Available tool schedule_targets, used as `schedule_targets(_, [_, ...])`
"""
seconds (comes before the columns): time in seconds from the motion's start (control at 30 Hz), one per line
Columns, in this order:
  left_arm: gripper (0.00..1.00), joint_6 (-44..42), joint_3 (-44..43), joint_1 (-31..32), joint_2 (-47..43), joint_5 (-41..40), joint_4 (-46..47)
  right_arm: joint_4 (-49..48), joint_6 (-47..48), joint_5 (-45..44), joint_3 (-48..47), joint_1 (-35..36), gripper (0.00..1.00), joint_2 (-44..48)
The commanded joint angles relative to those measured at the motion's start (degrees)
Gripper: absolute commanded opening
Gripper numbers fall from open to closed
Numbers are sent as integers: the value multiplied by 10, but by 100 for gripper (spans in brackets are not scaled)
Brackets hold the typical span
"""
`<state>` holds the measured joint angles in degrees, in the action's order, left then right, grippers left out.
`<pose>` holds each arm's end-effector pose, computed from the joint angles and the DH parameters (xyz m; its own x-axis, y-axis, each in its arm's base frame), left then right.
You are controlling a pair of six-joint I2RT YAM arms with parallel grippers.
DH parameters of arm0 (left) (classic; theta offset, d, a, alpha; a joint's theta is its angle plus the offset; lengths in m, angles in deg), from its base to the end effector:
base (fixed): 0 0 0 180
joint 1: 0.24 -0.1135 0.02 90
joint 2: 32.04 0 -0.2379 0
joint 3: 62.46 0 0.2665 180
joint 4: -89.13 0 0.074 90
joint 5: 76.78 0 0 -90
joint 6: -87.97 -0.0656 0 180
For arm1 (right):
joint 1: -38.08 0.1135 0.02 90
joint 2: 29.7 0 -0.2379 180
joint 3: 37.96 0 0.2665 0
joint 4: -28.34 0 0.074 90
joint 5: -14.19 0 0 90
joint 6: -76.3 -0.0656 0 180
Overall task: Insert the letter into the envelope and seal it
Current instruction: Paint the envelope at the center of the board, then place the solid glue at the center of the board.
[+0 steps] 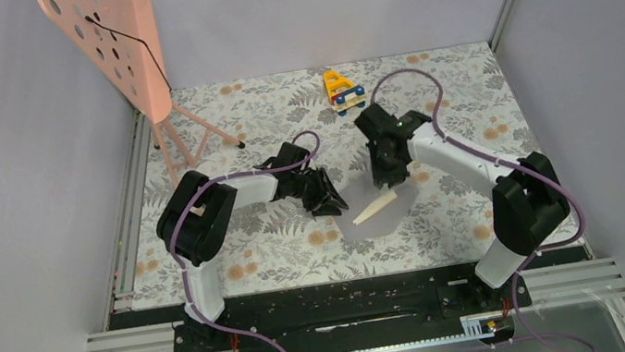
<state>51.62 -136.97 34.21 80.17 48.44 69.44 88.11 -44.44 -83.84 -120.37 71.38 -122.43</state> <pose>0.2998 -0.2516 0.0633 -0.9903 -0.1185 0.0718 -0.1336 0.6789 -0.7220 0.2899 0.1795 0.1727 -0.9330 -0.0073 -0.3598 -0.0314 0.9976 0.0612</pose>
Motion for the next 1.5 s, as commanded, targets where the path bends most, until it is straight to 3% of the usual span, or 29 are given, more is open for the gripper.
schedule_targets(0.0, [34,-28,21,0,-19,-46,-53,12,28,14,-112,-37,0,-17])
schedule_targets(0.37, [34,-36,27,1,-33,-49,-63,-22,19,105,-192,-83,0,-93])
schedule_targets(0.7, [35,-55,18,0,-83,-37,-86,-172,-28,279,-65,-139,0,-51])
schedule_targets(1.0, [39,-82,21,-19,-212,3,-109,-422,-141,406,114,-204,0,54])
schedule_targets(1.17, [42,-97,1,-38,-240,14,-130,-726,-314,531,193,-243,0,-8])
schedule_targets(1.3, [42,-95,4,-44,-244,15,-131,-946,-465,562,210,-262,0,-92])
schedule_targets(1.37, [42,-94,7,-44,-247,13,-130,-984,-494,563,204,-267,0,-124])
schedule_targets(1.47, [43,-94,11,-45,-251,9,-130,-954,-483,557,189,-269,0,-152])
